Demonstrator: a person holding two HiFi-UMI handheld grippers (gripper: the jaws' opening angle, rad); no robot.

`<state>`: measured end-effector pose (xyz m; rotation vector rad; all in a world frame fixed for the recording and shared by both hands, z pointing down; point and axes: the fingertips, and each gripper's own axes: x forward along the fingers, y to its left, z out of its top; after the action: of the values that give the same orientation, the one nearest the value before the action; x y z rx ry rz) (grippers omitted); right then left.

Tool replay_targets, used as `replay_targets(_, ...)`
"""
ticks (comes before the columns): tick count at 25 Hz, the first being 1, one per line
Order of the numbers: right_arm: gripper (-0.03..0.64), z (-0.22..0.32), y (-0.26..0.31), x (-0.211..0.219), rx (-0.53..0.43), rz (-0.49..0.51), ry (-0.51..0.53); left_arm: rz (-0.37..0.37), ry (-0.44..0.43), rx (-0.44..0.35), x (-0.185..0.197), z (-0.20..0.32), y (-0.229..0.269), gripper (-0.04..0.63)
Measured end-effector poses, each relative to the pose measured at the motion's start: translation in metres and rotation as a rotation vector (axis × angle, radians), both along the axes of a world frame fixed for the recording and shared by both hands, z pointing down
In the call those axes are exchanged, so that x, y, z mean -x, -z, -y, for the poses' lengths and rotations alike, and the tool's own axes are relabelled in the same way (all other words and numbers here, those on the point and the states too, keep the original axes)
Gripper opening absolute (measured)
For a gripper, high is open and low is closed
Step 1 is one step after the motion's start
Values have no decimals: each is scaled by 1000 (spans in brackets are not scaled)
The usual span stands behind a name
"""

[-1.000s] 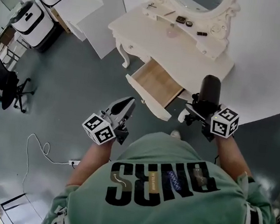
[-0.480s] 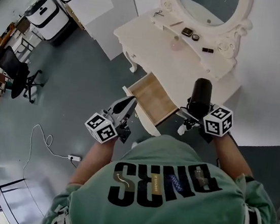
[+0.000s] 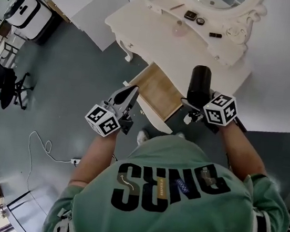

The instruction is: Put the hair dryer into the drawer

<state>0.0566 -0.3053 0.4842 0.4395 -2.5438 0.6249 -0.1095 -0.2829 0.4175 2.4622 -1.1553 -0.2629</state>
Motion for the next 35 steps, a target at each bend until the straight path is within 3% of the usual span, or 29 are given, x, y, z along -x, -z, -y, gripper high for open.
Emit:
replay_targets(16, 216, 21, -170, 106, 169, -273, 139, -14, 36, 120, 59, 12, -129, 12)
replay_targets(22, 216, 26, -223, 139, 184, -410, 199, -25, 41, 152, 75, 2, -158, 12)
replay_targets(35, 215, 53, -304, 154, 226, -688, 105, -49, 61, 177, 112, -10, -188, 12)
